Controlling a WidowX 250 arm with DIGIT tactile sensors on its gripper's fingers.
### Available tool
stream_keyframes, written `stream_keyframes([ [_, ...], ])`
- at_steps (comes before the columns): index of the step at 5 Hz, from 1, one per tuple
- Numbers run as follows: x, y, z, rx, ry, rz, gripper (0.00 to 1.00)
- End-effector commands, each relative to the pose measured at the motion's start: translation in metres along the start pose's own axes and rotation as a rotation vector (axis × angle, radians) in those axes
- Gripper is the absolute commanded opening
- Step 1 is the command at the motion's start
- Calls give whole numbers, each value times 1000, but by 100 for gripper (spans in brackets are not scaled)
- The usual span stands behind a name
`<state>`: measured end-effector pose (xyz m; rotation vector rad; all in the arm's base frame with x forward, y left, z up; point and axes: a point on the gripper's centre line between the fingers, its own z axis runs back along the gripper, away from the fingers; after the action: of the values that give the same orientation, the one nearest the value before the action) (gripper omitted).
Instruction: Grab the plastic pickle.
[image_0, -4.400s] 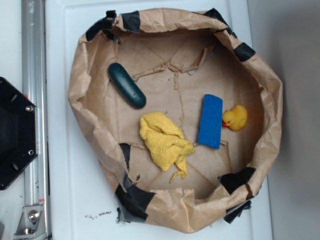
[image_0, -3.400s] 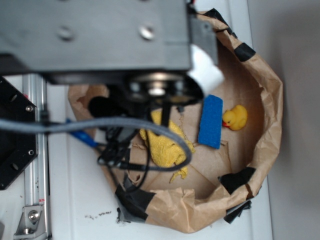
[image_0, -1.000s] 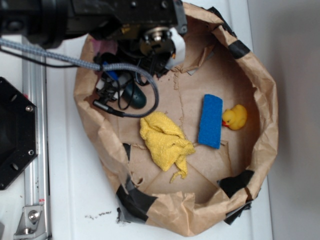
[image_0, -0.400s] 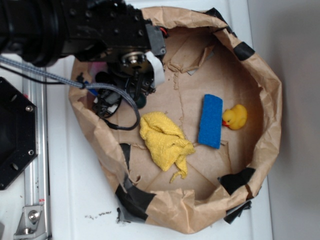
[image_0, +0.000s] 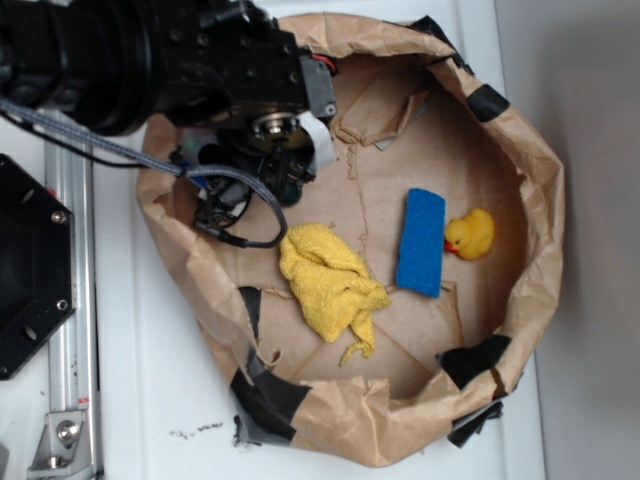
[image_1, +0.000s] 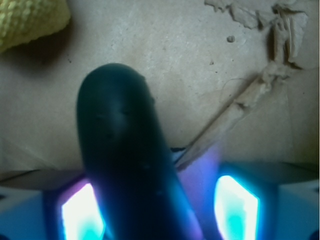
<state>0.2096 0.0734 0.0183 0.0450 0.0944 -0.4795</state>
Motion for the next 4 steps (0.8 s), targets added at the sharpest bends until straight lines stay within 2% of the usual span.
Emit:
stream_keyframes([
  [1, 11, 14, 12, 12, -66, 83, 0],
  [2, 21, 22, 9, 10, -59, 120, 0],
  [3, 29, 26, 44, -22, -110, 164, 0],
  [4, 41, 18, 98, -36, -317, 219, 0],
])
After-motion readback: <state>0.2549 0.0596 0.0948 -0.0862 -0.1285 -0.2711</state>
